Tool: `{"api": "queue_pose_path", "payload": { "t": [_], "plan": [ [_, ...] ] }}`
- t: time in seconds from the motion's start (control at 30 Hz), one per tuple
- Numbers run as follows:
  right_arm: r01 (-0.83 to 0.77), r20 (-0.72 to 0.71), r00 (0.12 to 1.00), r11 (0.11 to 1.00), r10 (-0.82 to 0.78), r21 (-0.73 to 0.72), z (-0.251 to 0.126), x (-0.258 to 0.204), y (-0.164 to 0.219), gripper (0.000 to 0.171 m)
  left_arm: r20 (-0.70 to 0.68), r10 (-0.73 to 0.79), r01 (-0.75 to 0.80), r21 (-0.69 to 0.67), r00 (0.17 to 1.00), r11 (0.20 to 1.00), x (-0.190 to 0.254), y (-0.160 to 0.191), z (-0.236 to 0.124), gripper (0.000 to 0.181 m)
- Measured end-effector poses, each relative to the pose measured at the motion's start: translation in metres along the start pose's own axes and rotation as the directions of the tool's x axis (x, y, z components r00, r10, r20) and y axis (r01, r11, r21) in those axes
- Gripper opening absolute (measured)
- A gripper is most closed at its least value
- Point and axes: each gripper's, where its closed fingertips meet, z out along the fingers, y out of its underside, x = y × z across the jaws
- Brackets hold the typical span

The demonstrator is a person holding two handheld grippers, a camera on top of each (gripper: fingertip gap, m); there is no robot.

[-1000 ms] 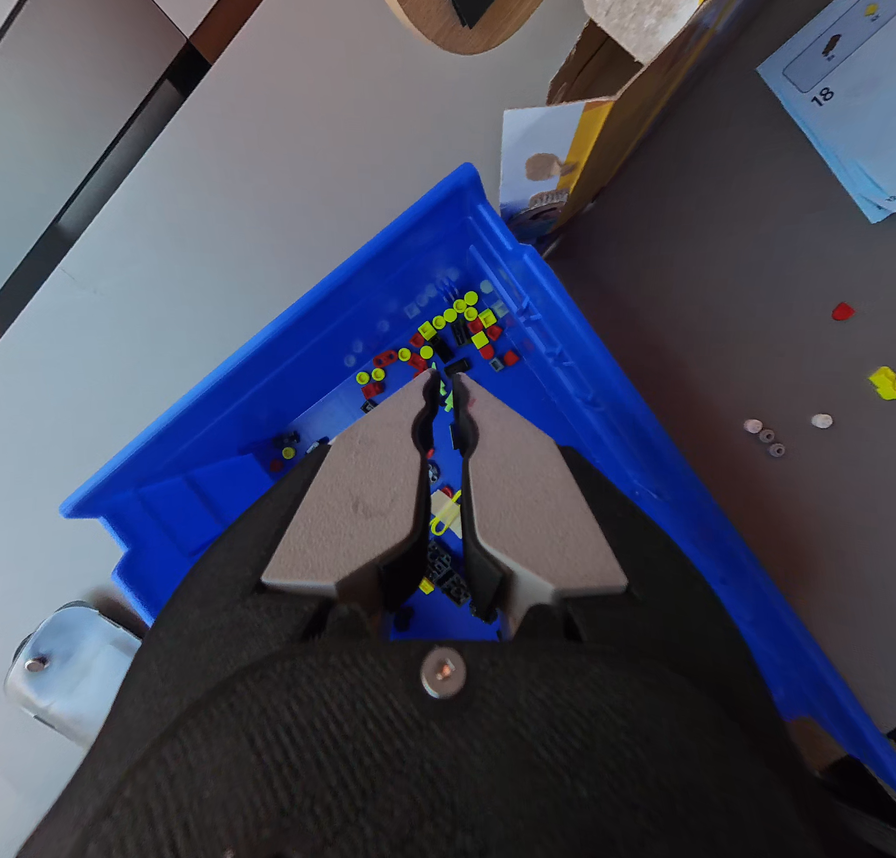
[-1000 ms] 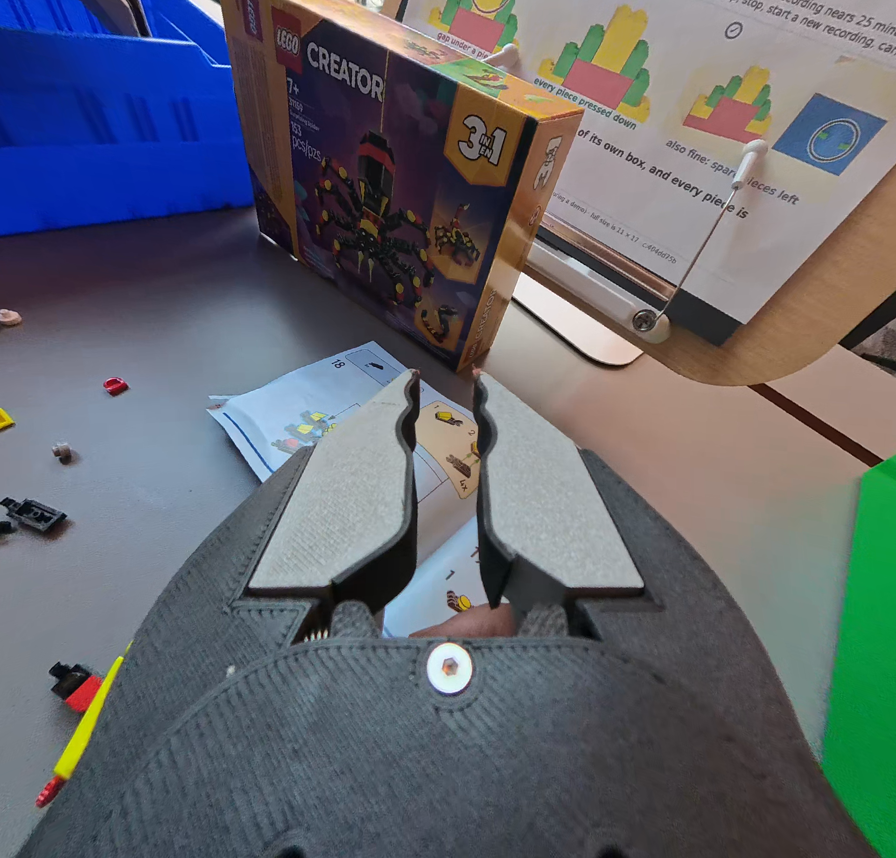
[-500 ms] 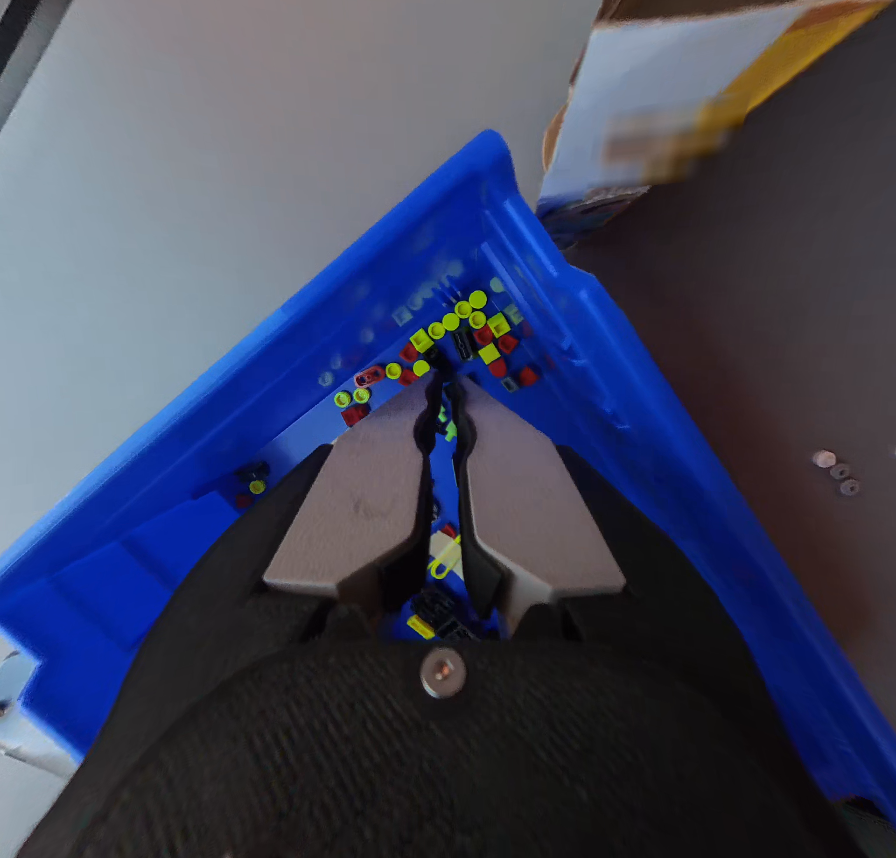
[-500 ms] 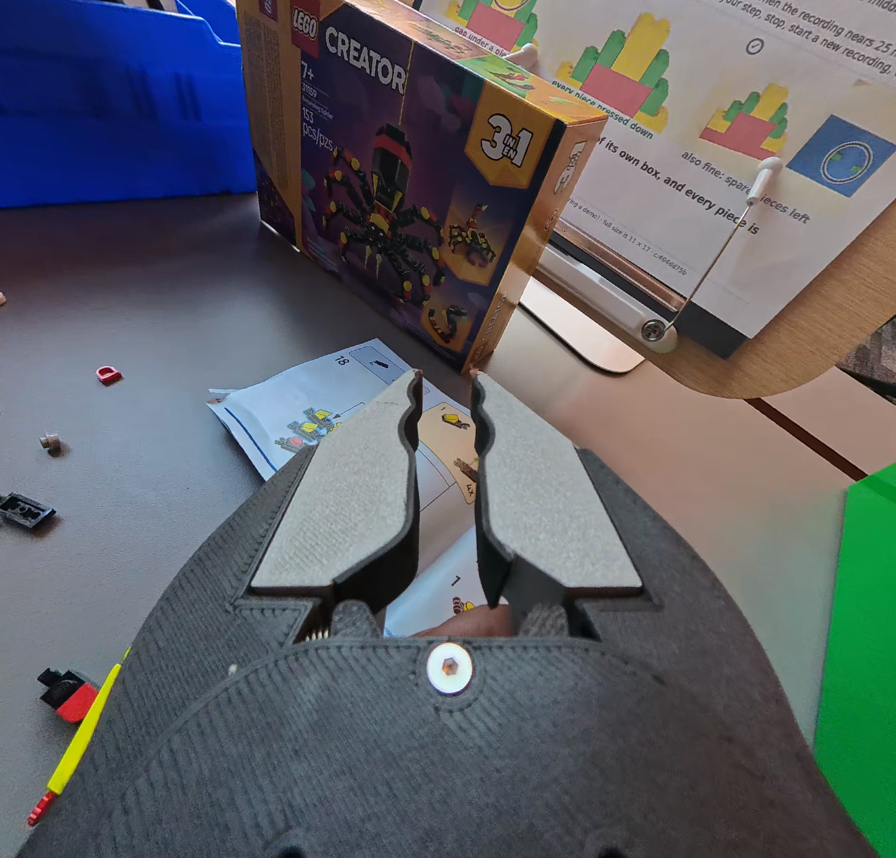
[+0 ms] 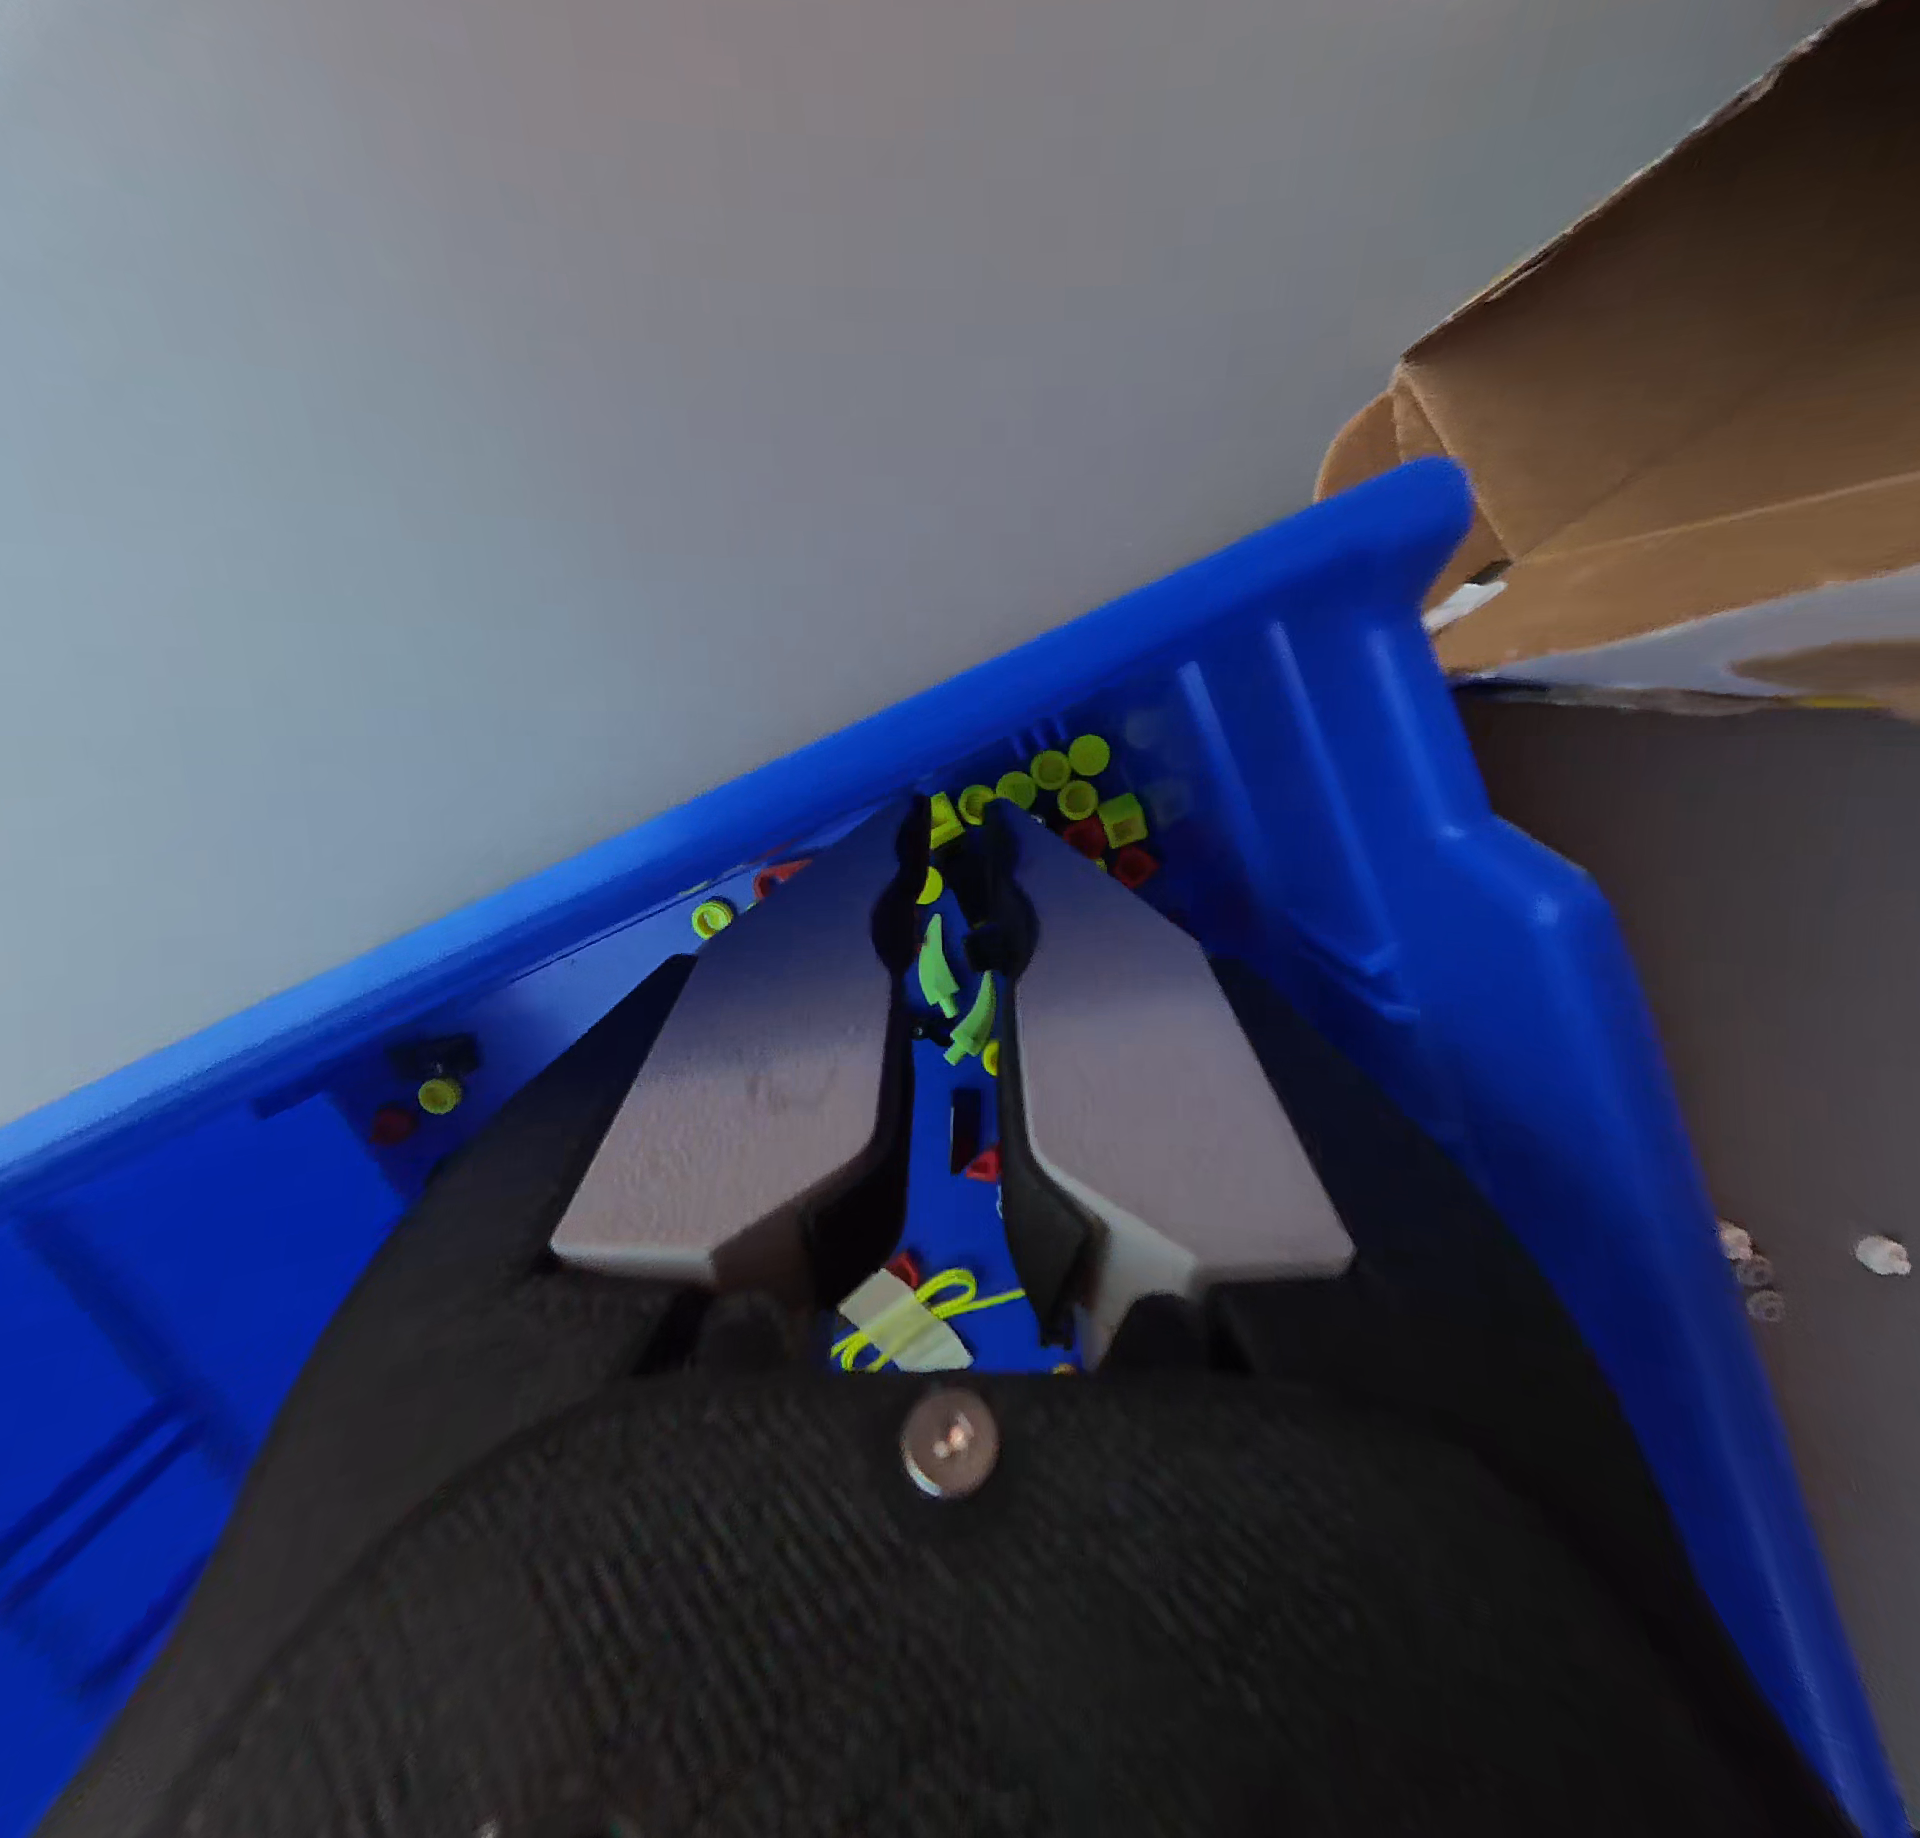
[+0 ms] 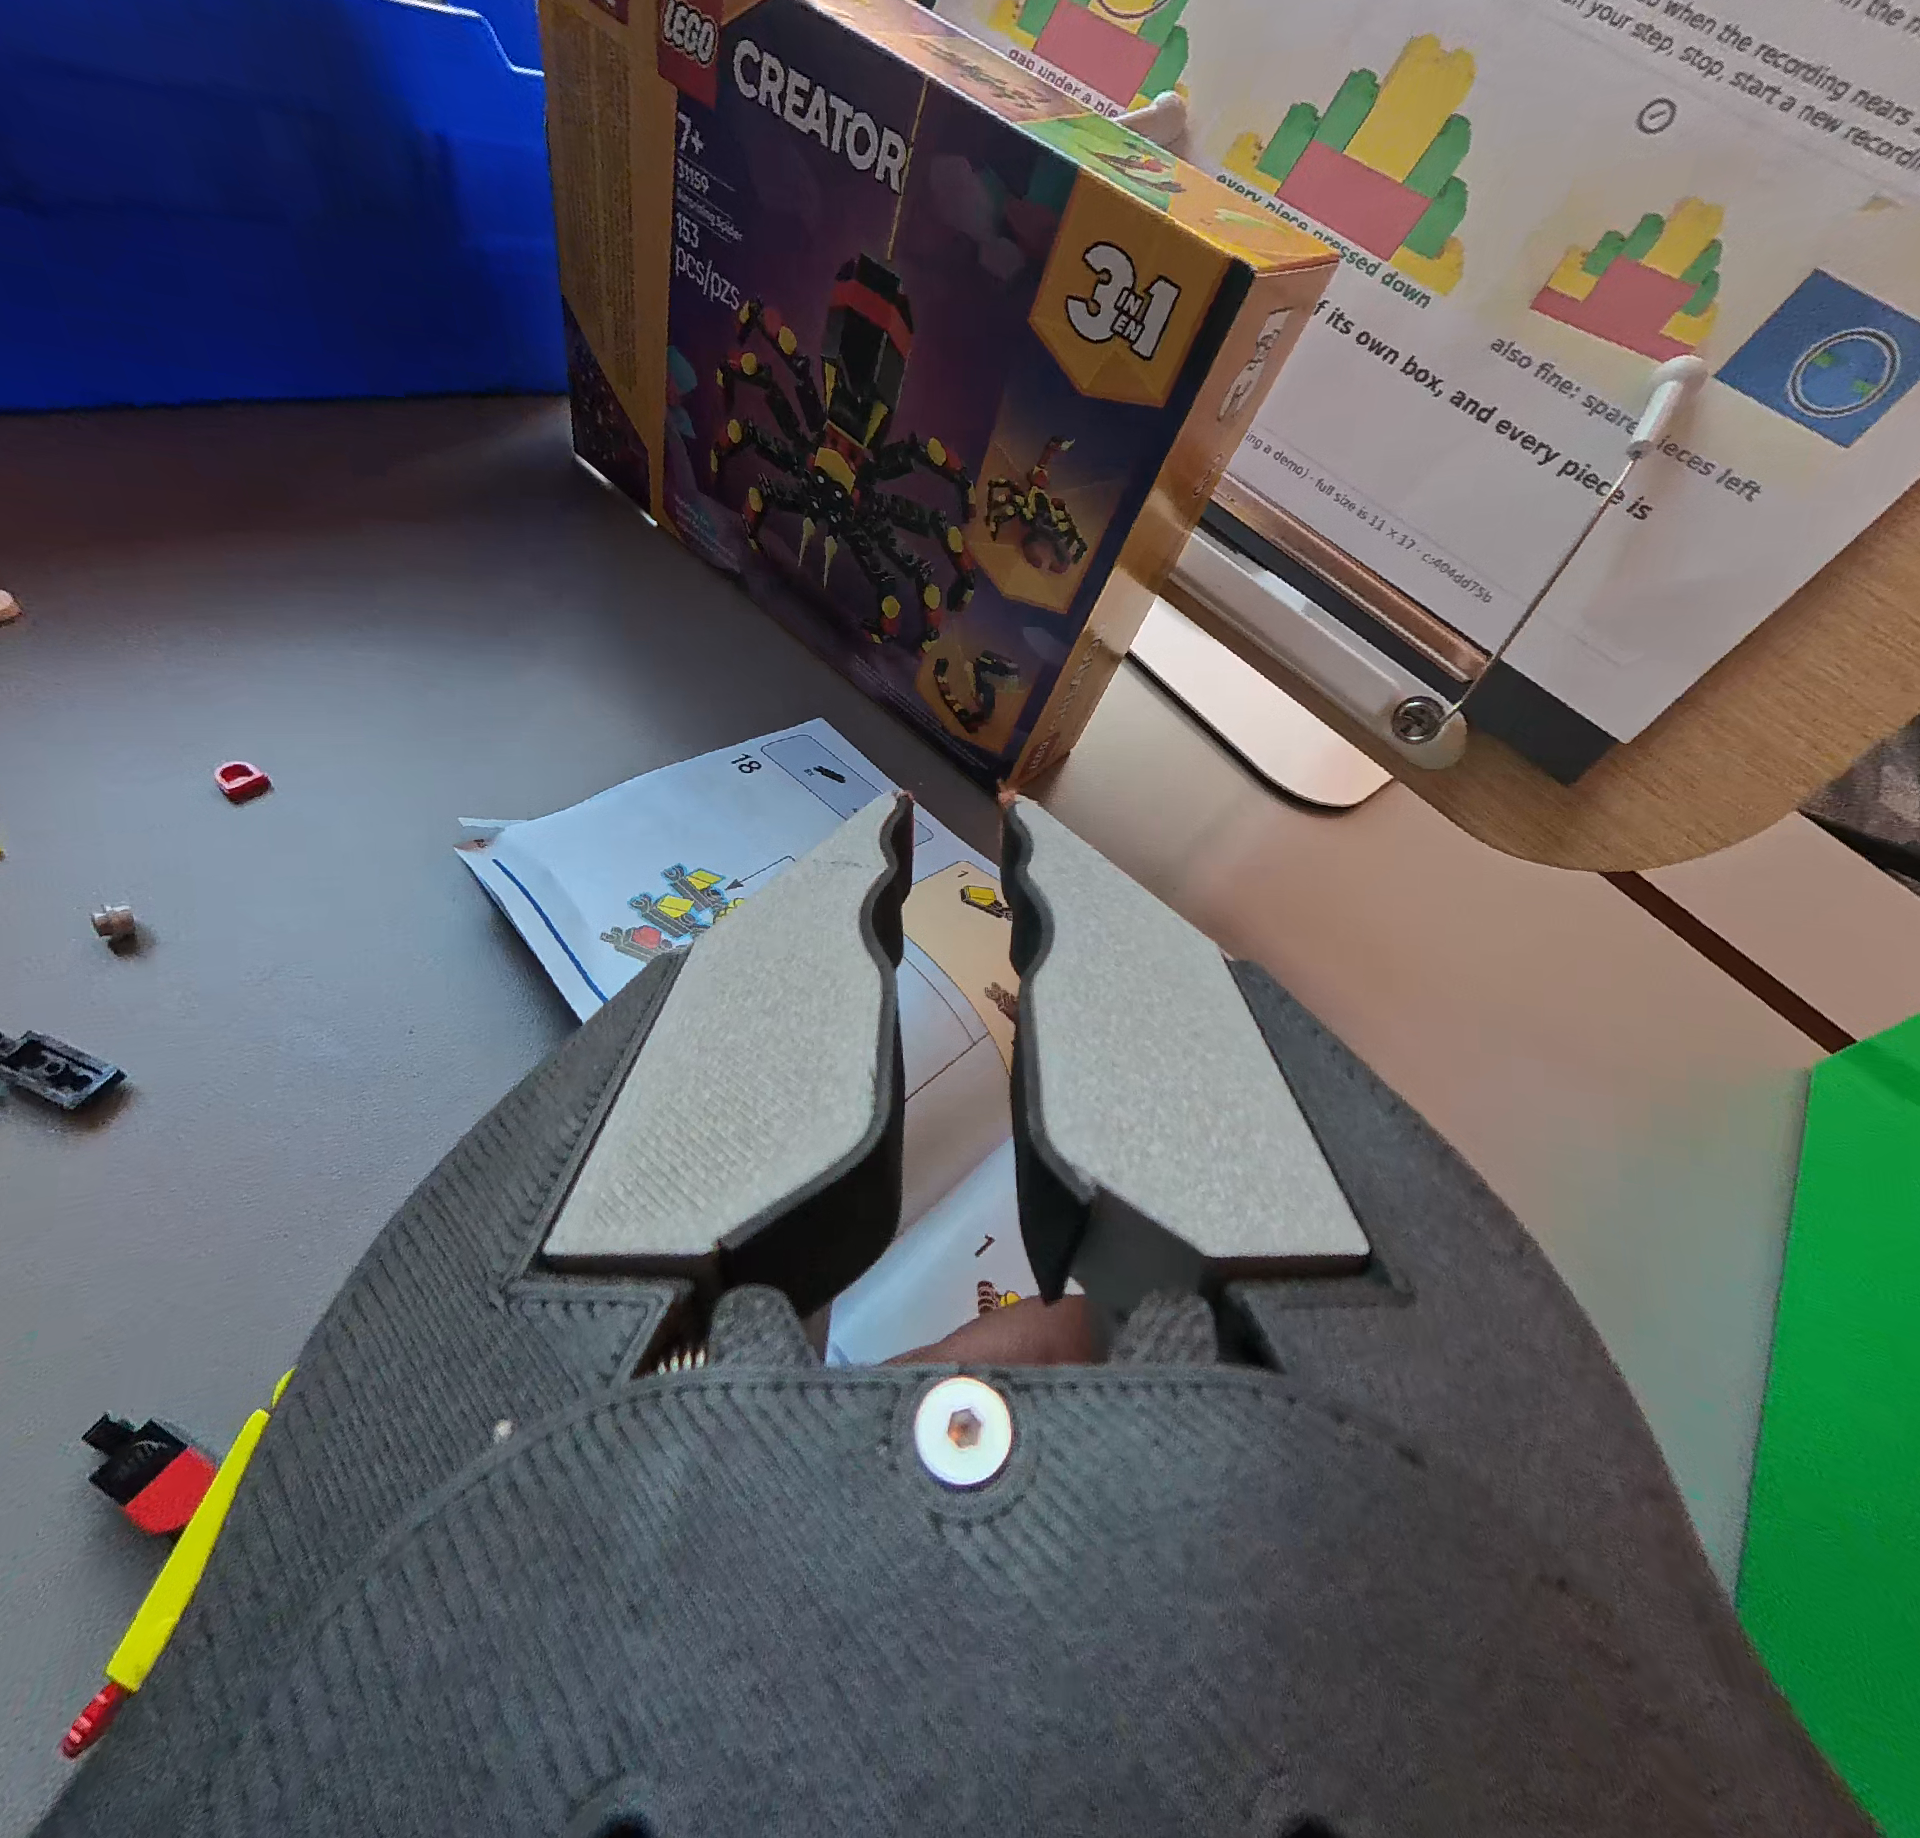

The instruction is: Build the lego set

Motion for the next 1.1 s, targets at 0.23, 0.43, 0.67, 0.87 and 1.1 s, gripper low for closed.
{"api": "queue_pose_path", "payload": {
  "t": [0.23,0.43,0.67,0.87,1.1],
  "plan": [
    [0.001,0.0,1.0,1.0,-0.001,0.004,-0.001,0.0,-0.001,0.012,0.021,-0.004,0.004,-0.009,1.0,1.0,-0.003,0.001,0.004,0.004],
    [0.006,0.003,1.0,1.0,-0.006,0.004,-0.001,-0.001,-0.001,0.011,0.039,-0.003,0.004,-0.023,0.999,1.0,-0.008,0.004,0.003,0.008],
    [0.009,0.007,1.0,1.0,-0.01,0.004,-0.001,-0.002,-0.001,0.011,0.016,0.011,-0.01,-0.034,1.0,0.999,-0.006,0.007,0.002,0.003],
    [0.014,0.008,1.0,1.0,-0.014,0.004,-0.001,-0.003,-0.001,0.01,0.014,0.044,-0.043,-0.06,0.999,0.997,-0.004,0.012,0.001,0.0],
    [0.017,0.011,1.0,1.0,-0.017,0.003,0.0,-0.003,-0.001,0.01,0.003,0.024,-0.024,-0.035,1.0,0.999,-0.004,0.007,-0.003,0.0]
  ]
}}
